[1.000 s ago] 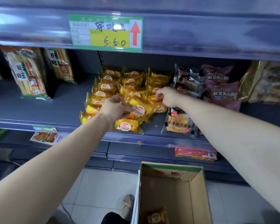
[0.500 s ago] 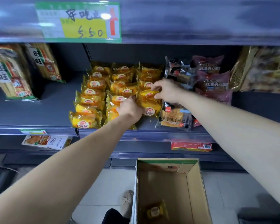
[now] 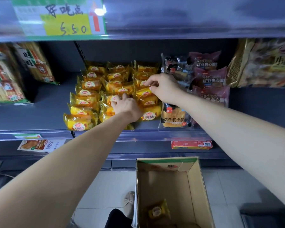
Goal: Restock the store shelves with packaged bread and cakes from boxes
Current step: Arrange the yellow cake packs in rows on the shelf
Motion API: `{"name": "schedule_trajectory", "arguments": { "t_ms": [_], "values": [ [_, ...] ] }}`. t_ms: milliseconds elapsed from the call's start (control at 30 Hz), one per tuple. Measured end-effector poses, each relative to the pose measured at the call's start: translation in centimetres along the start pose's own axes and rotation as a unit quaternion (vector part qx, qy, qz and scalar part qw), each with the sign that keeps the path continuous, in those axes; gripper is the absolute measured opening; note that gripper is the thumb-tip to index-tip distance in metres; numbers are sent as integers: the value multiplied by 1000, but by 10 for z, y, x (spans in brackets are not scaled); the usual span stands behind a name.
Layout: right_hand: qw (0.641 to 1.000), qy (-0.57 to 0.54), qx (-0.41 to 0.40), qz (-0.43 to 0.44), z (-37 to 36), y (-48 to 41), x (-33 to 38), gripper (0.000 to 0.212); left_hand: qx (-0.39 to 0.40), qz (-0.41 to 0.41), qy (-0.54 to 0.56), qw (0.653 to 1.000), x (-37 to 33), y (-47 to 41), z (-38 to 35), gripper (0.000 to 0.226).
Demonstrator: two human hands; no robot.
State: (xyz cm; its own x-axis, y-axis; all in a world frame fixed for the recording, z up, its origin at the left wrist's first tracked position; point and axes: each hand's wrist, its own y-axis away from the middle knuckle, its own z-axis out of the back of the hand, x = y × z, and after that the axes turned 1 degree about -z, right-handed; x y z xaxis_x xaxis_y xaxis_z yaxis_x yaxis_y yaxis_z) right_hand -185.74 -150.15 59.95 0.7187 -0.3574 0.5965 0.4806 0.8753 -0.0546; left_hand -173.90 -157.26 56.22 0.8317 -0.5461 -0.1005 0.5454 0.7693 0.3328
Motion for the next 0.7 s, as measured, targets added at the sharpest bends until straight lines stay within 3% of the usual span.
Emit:
{"name": "schedule_trajectory", "arguments": {
  "t_ms": [233, 367, 533, 700],
  "values": [
    [999, -21, -16, -22, 17, 31, -2, 23, -124, -1, 76, 989, 0, 13, -8, 57],
    [1000, -14, -14, -19, 26, 66, -2, 20, -158, -77, 184, 967, -3, 43, -7, 37],
    [999, -18, 26, -31, 19, 121, -20, 14, -67, -181, 299, 934, -8, 92, -29, 18],
    [991, -6, 109, -77, -20, 182, -54, 16, 60, -166, 301, 937, -13, 127, -86, 14]
  ]
}}
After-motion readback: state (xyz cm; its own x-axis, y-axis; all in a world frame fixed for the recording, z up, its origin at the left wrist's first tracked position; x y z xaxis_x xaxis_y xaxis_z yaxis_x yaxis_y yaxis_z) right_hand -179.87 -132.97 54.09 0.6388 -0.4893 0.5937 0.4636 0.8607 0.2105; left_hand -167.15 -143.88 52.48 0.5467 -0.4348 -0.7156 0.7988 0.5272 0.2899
